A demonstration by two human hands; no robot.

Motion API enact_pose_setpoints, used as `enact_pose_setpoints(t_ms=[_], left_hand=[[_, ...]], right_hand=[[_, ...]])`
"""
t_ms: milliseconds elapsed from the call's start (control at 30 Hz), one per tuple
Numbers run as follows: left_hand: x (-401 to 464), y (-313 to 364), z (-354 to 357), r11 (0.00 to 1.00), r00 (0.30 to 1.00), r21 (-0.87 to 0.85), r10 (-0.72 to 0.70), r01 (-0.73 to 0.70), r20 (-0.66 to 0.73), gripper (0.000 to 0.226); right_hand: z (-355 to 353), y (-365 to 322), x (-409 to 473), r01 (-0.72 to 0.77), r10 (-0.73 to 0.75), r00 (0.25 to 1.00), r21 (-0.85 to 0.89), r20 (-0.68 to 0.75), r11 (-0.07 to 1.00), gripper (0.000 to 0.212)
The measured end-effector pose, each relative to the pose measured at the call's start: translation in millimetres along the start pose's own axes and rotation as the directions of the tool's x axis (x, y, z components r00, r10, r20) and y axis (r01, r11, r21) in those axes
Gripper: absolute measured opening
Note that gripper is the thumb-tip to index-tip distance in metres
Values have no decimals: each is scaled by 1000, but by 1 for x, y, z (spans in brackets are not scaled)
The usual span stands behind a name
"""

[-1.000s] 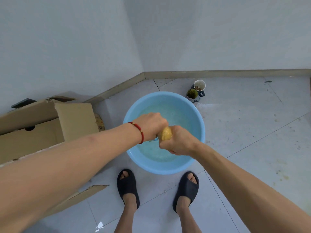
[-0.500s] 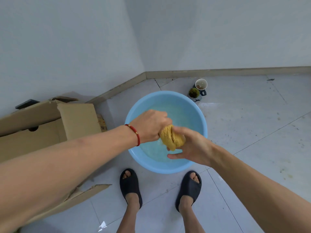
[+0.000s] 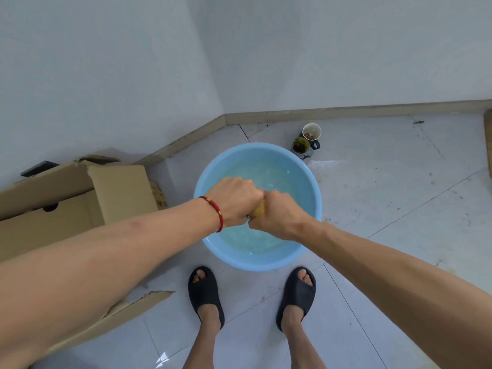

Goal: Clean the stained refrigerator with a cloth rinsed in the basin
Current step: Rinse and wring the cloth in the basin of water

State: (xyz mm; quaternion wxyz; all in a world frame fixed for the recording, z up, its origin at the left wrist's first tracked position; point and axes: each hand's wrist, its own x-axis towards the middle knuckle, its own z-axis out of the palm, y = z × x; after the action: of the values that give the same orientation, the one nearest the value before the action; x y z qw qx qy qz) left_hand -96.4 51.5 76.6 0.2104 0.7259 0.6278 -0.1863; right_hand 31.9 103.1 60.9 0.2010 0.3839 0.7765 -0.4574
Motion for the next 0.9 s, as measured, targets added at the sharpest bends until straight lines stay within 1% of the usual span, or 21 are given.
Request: enact_pose_setpoints(t_ms=[67,133,233,333,400,500,567,667,700,733,833,900], left_hand=[[2,7,3,991,995,-86,-102,101,-5,17],[3,13,7,952,976,-216,-214,217,39,10],[6,20,20,857,949,-410,-307,311,79,24],[7,27,26,726,912,-571,-397,383,106,21],[6,32,25,671,898,-627,-425,396,113,21],[2,40,19,634,886,-653,-446,414,129,21],[1,44,17,579,865,-683,-476,445,160,19],[0,47,14,520,850,-717,-490,464,195,18],[-1,48,11,484,840,-737,-500,473,211,19],[-3,48,8,427,824,-761,-514,488,239,20],[-12,49,-1,197,773,-834,-526,515,354,22],[-18,49,-9,89,760,-855,-510,512,402,18]], right_hand=[[1,5,4,44,-51,997,-119,-57,992,13],[2,11,8,87,-108,991,-223,-81,971,20],[1,17,12,145,-205,971,-382,-120,913,23],[1,23,15,207,-340,929,-555,-148,806,26],[1,26,17,244,-420,894,-620,-154,746,28],[-1,31,16,290,-518,844,-691,-141,662,34],[-3,30,12,277,-500,858,-714,-117,643,41],[-7,29,12,302,-534,837,-711,-121,635,47],[-10,27,10,310,-531,840,-704,-113,639,48],[-12,24,8,312,-531,839,-700,-114,643,49],[-19,18,4,345,-572,813,-703,-107,622,56],[-25,12,-2,370,-603,791,-705,-104,606,59]])
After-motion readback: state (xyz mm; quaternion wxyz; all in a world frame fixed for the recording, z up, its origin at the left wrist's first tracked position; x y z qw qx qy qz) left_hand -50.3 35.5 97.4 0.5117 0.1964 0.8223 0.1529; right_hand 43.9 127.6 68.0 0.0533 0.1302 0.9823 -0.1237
